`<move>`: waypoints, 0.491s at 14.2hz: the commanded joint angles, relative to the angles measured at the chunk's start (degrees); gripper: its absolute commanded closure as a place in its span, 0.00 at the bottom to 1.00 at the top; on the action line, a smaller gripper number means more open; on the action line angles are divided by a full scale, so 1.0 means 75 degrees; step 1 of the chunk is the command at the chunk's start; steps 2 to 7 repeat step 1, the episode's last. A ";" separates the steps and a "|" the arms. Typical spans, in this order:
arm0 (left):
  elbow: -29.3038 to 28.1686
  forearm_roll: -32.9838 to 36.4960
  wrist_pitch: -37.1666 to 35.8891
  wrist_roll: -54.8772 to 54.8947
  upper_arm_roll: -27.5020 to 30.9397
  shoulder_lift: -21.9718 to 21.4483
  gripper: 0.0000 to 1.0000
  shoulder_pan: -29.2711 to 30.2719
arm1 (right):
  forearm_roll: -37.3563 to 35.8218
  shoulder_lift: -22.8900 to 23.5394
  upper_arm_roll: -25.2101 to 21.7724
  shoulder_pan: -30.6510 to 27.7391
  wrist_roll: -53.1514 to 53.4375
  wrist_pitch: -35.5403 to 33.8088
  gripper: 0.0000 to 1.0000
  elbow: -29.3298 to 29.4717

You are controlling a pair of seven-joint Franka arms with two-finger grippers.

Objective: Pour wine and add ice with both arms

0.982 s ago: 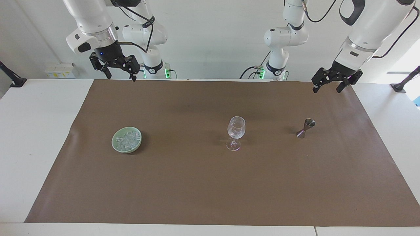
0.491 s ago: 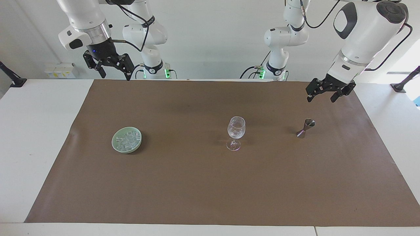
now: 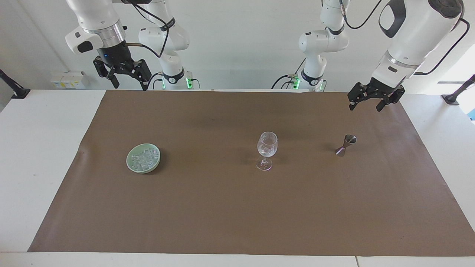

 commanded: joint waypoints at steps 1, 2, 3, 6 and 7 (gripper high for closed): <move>-0.0248 0.0133 0.0127 0.0159 0.0028 -0.0188 0.00 0.0003 | -0.0036 -0.0204 -0.0419 0.0421 0.0105 0.0232 0.00 -0.0308; -0.0248 0.0133 0.0127 0.0159 0.0028 -0.0188 0.00 0.0003 | -0.0036 -0.0204 -0.0419 0.0421 0.0105 0.0232 0.00 -0.0308; -0.0248 0.0133 0.0127 0.0159 0.0028 -0.0188 0.00 0.0003 | -0.0036 -0.0204 -0.0419 0.0421 0.0105 0.0232 0.00 -0.0308; -0.0248 0.0133 0.0127 0.0159 0.0028 -0.0188 0.00 0.0003 | -0.0036 -0.0204 -0.0419 0.0421 0.0105 0.0232 0.00 -0.0308; -0.0248 0.0133 0.0127 0.0159 0.0028 -0.0188 0.00 0.0003 | -0.0036 -0.0204 -0.0419 0.0421 0.0105 0.0232 0.00 -0.0308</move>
